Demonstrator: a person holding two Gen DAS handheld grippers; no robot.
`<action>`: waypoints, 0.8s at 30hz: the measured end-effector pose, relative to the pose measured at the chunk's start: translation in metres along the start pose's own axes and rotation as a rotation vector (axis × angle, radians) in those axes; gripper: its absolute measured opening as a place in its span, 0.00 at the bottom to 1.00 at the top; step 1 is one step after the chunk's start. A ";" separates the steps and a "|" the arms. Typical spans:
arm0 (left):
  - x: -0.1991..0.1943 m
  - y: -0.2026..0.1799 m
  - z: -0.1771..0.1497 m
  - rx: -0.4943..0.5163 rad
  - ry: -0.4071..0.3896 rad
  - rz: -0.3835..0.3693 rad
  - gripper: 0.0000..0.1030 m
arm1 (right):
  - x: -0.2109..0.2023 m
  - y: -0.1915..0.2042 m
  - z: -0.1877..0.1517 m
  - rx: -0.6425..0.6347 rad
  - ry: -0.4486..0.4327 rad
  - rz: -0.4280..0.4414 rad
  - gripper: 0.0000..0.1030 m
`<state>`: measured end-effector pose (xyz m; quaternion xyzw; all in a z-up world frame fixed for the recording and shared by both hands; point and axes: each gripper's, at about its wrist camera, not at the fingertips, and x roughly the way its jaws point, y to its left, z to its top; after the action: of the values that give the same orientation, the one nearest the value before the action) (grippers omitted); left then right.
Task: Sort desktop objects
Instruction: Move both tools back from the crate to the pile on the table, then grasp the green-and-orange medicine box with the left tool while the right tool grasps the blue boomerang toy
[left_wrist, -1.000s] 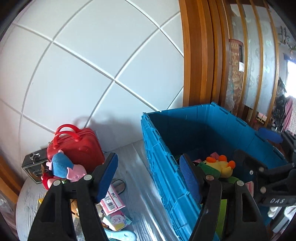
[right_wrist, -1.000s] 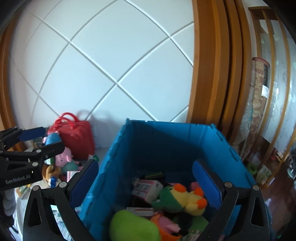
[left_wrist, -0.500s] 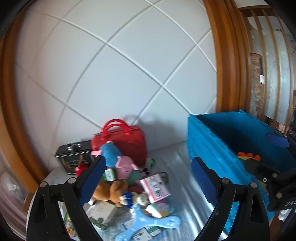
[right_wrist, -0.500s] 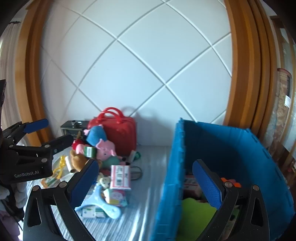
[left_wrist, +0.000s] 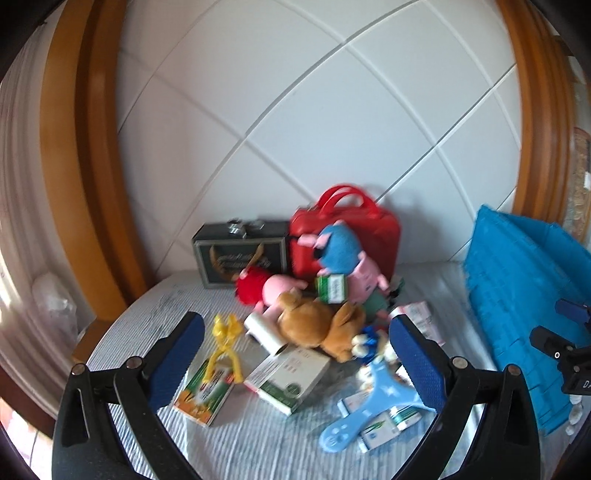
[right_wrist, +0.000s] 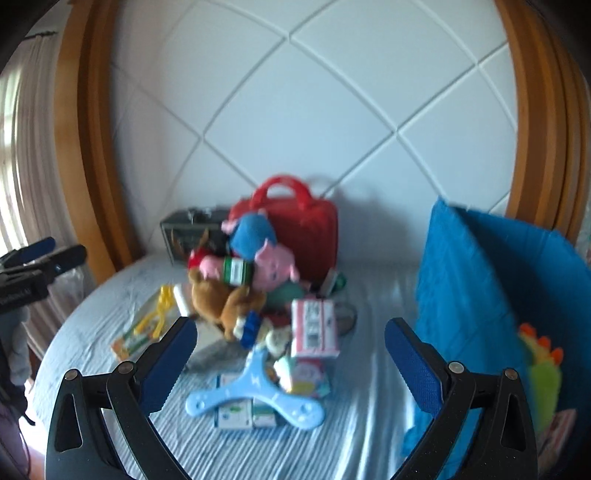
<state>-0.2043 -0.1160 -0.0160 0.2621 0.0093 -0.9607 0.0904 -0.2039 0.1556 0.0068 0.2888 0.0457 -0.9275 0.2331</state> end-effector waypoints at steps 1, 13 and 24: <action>0.006 0.006 -0.008 -0.002 0.021 0.014 0.99 | 0.014 0.002 -0.009 0.007 0.037 0.000 1.00; 0.086 0.117 -0.097 -0.092 0.289 0.160 0.99 | 0.100 0.001 -0.065 0.014 0.288 -0.022 1.00; 0.181 0.193 -0.152 -0.085 0.542 0.190 0.99 | 0.166 0.009 -0.077 0.030 0.427 -0.026 1.00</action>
<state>-0.2466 -0.3267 -0.2330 0.5048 0.0486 -0.8417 0.1851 -0.2803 0.0969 -0.1492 0.4814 0.0838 -0.8488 0.2020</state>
